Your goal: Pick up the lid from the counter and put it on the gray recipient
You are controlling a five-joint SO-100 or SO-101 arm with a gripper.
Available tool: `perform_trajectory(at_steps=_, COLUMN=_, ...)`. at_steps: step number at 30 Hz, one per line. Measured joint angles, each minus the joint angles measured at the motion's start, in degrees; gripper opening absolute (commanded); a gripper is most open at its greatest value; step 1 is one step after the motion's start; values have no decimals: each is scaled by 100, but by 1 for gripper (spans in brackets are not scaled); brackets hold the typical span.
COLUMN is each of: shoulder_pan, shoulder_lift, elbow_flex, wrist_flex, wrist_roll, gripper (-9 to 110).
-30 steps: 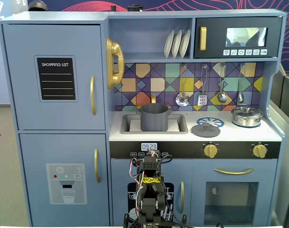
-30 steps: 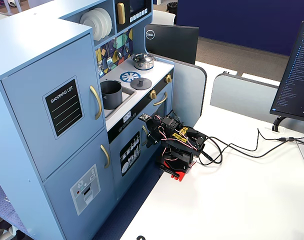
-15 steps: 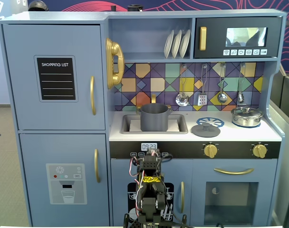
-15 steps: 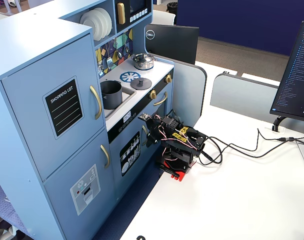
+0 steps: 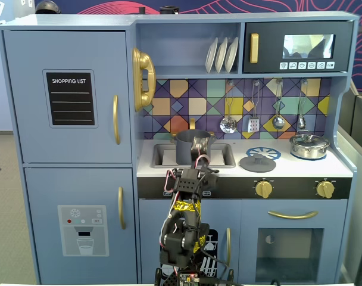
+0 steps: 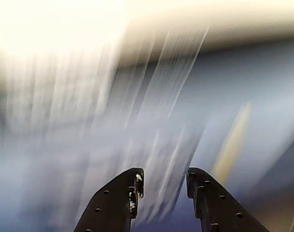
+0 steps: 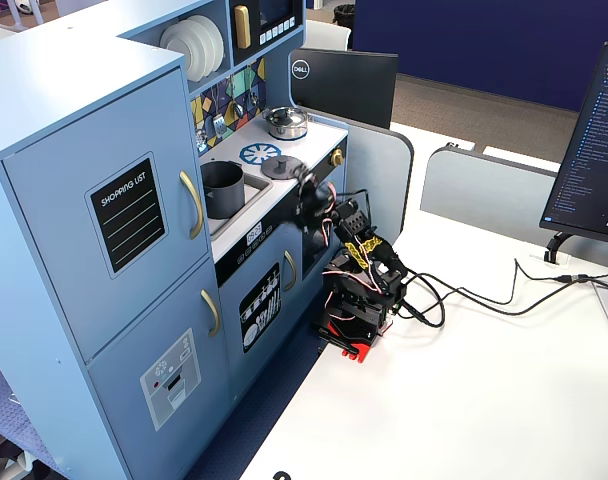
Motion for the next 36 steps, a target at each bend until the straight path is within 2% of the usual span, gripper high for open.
perform_trajectory(at_steps=7, shoulder_pan=844, shoulder_lift=-993, elbow_flex=378, wrist_flex=-3480, wrist_roll=167, gripper=18)
perform_trajectory(at_steps=10, shoulder_pan=1204, shoulder_lift=-1468, elbow_flex=404, wrist_flex=-4263, wrist_roll=167, gripper=25)
perform_trajectory(at_steps=14, shoulder_pan=1617, shoulder_lift=-1986, elbow_flex=404, wrist_flex=-4676, wrist_roll=211, gripper=31)
perform_trajectory(at_steps=26, shoulder_pan=2030, shoulder_lift=-3902, elbow_flex=-176, wrist_flex=-6021, wrist_roll=167, gripper=29)
perform_trajectory(at_steps=36, shoulder_pan=2021, shoulder_lift=-4975, elbow_flex=-835, wrist_flex=-6398, wrist_roll=220, gripper=28)
